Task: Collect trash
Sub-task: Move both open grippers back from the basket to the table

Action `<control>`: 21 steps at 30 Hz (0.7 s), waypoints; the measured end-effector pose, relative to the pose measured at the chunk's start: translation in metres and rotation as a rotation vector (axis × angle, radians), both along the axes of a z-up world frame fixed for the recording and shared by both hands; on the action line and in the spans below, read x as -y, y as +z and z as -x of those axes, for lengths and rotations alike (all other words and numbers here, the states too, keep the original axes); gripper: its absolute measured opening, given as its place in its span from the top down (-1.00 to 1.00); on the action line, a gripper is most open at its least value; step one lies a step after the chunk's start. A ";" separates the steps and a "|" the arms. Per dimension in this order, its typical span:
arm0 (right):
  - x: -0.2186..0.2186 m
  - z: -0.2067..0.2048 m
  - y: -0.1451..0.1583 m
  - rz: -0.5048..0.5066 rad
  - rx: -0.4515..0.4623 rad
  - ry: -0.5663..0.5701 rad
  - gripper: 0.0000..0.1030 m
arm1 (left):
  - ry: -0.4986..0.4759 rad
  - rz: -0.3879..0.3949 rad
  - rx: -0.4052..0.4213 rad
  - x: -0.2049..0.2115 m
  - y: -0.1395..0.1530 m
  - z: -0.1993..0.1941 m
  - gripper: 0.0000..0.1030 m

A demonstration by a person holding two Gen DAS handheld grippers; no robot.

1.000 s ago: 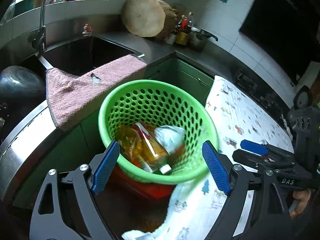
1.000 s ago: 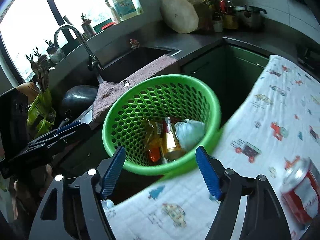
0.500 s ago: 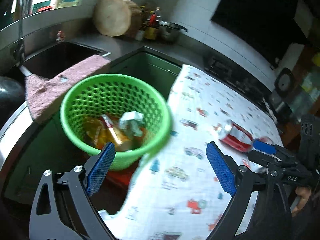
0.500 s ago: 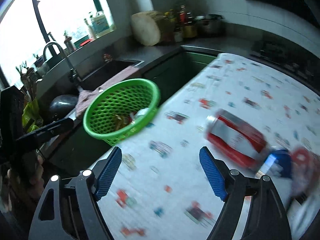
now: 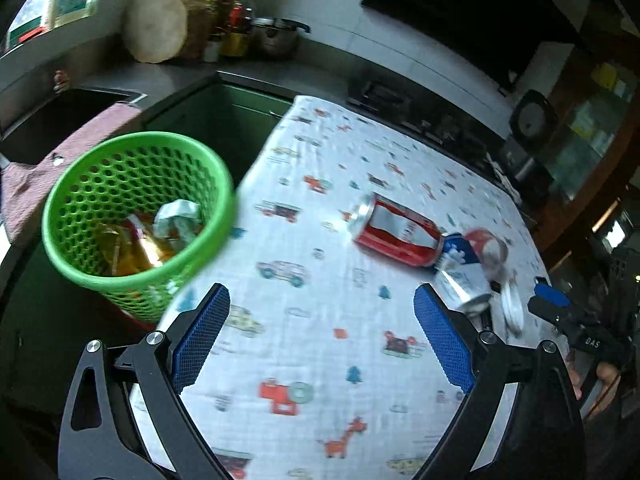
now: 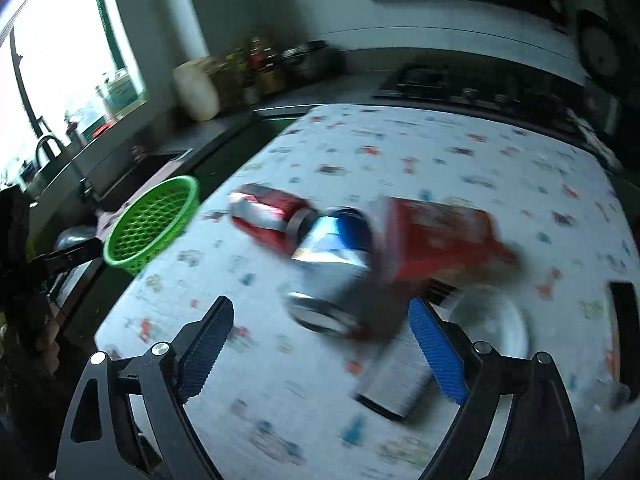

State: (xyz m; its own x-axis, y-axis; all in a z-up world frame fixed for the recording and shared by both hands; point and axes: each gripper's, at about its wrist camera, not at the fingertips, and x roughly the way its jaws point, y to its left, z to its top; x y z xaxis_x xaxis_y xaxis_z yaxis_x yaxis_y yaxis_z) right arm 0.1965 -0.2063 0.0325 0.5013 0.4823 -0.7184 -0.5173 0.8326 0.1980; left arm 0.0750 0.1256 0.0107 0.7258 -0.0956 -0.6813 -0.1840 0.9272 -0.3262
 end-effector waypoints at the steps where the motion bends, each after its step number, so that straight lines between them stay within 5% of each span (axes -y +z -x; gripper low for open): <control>1: 0.009 -0.001 0.000 0.007 0.005 -0.018 -0.68 | -0.009 -0.001 -0.002 0.005 0.000 -0.002 -0.79; 12: 0.134 -0.002 -0.006 0.087 0.044 -0.247 -0.73 | -0.116 0.000 -0.031 0.068 -0.002 -0.031 -0.79; 21: 0.192 -0.007 -0.032 0.095 -0.005 -0.343 -0.73 | -0.181 0.010 -0.074 0.110 -0.013 -0.058 -0.79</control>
State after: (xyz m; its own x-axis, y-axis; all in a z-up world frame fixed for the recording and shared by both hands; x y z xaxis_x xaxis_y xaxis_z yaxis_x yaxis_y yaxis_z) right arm 0.2038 -0.3981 0.0007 0.6192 0.2176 -0.7545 -0.2038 0.9725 0.1132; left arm 0.1330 0.0158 -0.0020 0.6440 -0.2272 -0.7305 -0.0387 0.9440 -0.3277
